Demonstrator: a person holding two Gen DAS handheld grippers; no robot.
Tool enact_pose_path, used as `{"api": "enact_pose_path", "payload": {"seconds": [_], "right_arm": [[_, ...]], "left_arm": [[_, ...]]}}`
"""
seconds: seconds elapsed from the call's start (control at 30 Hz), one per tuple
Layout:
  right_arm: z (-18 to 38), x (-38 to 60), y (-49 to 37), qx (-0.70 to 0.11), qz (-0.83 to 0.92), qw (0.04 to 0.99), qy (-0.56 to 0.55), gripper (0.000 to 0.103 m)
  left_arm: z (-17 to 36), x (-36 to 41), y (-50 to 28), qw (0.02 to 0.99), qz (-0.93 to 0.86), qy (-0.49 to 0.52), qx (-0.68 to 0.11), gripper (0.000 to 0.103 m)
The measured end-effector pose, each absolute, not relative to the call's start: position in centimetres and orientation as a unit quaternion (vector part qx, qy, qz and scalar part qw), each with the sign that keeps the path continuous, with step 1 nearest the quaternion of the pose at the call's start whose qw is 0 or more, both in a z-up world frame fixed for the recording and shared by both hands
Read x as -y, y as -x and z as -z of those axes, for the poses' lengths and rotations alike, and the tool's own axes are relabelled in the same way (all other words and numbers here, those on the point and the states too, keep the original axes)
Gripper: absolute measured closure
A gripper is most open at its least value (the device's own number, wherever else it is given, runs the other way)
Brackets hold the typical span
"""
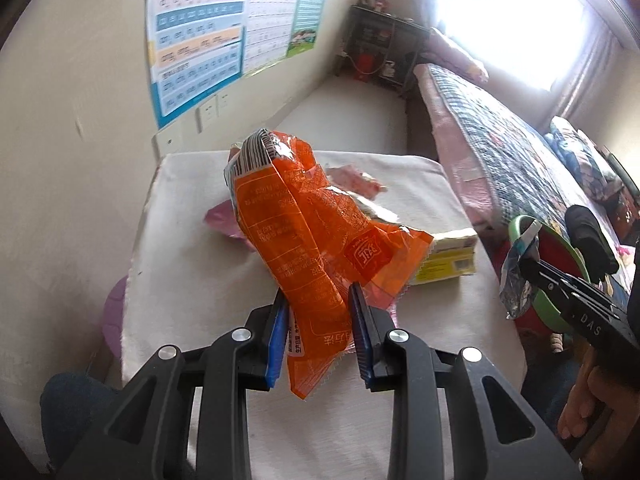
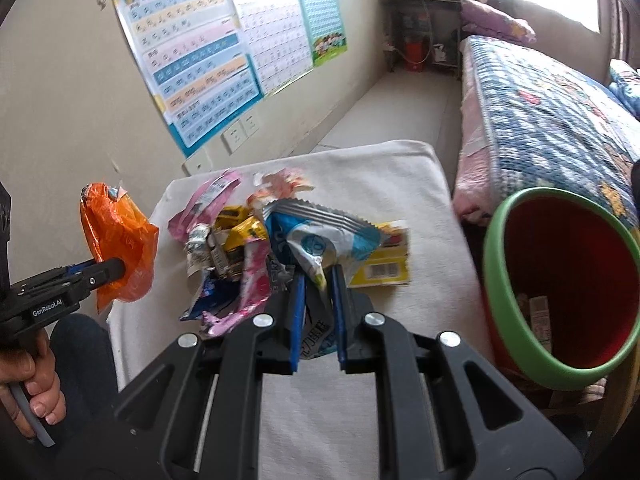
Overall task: Collect trash
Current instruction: 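Carry both wrappers over the red bin and open both tools to drop them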
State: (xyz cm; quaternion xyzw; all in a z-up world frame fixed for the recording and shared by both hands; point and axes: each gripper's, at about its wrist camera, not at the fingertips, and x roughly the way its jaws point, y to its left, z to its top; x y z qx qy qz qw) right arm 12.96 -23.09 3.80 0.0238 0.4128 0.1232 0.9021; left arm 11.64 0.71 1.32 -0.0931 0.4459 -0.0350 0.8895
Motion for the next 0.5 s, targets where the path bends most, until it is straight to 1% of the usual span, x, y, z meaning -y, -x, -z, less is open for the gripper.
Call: {"api": "enact_pose_path", "payload": {"seconds": [0.27, 0.5], "right_arm": [[-4.7, 27.3, -12.6, -0.401, -0.089, 0.911, -0.041, 0.089], [-6.2, 31.5, -12.5, -0.387, -0.053, 0.919, -0.048, 0.090]], "left_arm": [[-2.7, 3.0, -12.9, 0.893, 0.070, 0.074, -0.439, 0.076], [-4.0, 8.2, -14.3, 0.893, 0.119, 0.046, -0.431, 0.076]]}}
